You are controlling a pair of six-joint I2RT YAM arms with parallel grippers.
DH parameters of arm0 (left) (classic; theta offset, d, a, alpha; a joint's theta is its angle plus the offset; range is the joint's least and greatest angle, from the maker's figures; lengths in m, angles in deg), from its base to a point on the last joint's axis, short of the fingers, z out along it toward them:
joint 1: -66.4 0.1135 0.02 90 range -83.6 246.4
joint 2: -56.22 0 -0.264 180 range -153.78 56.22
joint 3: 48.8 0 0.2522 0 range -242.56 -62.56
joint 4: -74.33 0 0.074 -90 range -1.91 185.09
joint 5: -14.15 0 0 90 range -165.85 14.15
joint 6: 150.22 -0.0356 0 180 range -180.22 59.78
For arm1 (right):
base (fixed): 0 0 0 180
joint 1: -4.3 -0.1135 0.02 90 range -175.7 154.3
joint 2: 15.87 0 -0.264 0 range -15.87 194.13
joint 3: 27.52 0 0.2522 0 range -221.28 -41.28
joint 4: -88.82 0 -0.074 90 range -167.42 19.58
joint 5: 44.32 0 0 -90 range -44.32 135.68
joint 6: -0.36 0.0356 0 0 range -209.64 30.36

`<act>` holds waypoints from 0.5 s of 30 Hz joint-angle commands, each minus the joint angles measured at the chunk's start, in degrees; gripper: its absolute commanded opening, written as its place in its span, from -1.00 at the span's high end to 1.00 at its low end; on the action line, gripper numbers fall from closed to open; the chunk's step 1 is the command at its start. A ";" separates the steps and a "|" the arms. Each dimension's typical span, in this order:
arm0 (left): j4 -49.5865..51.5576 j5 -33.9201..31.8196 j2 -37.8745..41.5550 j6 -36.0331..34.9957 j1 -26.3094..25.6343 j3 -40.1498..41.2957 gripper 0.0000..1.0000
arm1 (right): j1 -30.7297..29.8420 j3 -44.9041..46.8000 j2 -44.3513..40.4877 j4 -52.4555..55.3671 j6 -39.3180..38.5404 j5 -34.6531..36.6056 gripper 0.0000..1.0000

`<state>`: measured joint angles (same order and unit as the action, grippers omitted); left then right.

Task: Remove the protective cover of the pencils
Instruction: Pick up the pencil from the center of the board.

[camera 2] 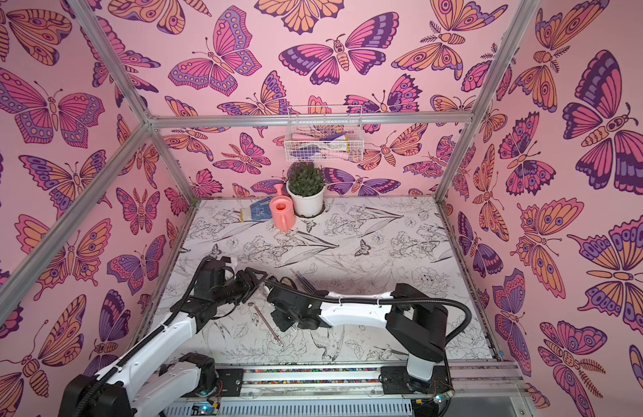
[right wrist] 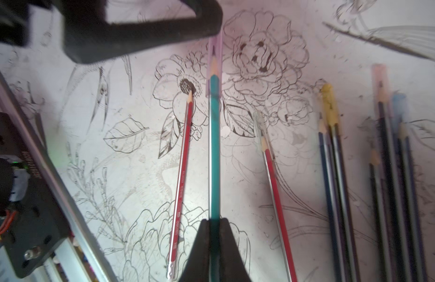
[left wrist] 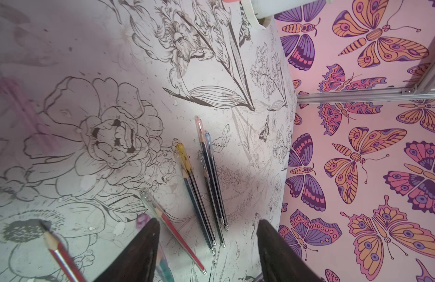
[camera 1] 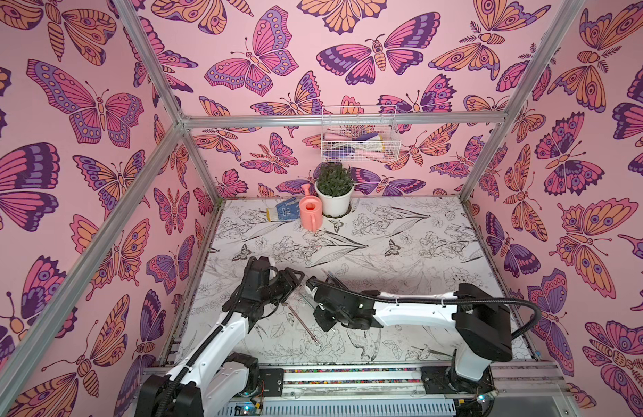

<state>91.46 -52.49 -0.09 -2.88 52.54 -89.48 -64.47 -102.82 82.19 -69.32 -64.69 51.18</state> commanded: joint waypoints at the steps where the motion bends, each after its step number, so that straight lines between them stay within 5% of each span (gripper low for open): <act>1: -1.80 0.82 1.40 -0.23 -0.85 -0.42 -0.31 | -0.22 2.54 -2.67 -2.58 1.67 1.36 0.97; 15: -0.57 -3.05 8.65 1.55 -1.95 1.57 -0.38 | 0.00 2.21 -2.92 -1.26 2.29 4.87 0.99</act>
<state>89.80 -53.70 6.40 -2.28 50.83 -89.39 -64.47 -100.04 79.17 -70.74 -63.49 54.09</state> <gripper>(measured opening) 0.687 0.104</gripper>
